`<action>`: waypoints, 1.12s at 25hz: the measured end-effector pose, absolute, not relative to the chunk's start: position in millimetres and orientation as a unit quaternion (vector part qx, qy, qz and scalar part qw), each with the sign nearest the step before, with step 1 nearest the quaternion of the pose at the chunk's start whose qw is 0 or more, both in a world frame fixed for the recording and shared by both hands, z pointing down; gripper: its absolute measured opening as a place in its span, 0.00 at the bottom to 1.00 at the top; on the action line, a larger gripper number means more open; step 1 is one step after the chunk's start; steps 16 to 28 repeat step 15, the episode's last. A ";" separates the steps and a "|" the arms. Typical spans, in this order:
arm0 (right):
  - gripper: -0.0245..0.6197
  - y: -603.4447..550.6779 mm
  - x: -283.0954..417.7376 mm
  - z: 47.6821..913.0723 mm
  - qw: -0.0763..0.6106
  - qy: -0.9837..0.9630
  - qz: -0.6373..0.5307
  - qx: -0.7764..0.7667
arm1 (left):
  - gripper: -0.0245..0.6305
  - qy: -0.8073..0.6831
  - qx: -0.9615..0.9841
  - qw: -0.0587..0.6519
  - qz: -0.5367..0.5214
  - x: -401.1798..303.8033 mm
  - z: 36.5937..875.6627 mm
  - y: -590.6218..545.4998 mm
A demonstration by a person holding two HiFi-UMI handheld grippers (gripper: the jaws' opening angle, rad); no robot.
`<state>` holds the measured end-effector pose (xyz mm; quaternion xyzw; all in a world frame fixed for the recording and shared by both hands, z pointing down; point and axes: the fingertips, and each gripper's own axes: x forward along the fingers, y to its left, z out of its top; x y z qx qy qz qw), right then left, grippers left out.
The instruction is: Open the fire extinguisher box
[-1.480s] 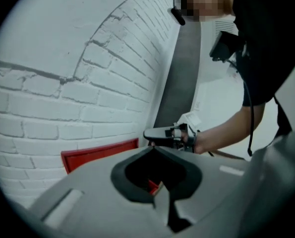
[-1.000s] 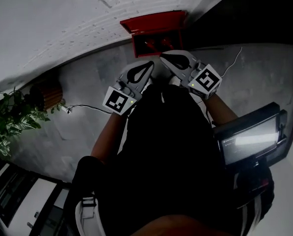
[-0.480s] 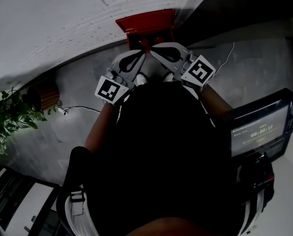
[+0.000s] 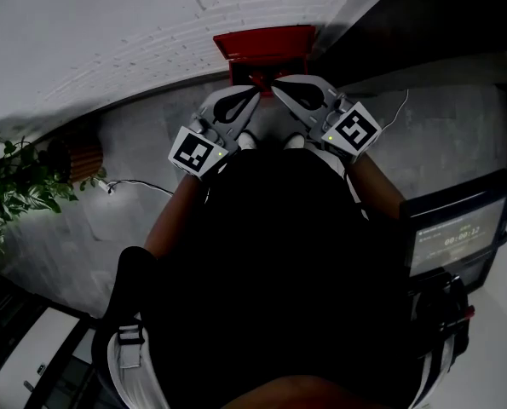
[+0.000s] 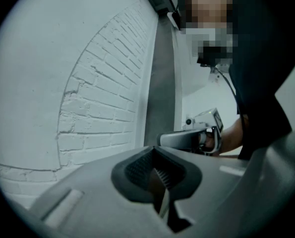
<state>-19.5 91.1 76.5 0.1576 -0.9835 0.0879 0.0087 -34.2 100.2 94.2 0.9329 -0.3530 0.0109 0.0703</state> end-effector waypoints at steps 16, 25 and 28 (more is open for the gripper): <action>0.05 93.7 -16.8 87.2 0.016 -0.982 0.093 0.162 | 0.04 -0.349 0.935 0.068 0.004 -33.2 89.5 98.6; 0.05 93.7 -16.8 87.2 0.016 -0.982 0.093 0.162 | 0.04 -0.349 0.935 0.068 0.004 -33.2 89.5 98.6; 0.05 93.7 -16.8 87.2 0.016 -0.982 0.093 0.162 | 0.04 -0.349 0.935 0.068 0.004 -33.2 89.5 98.6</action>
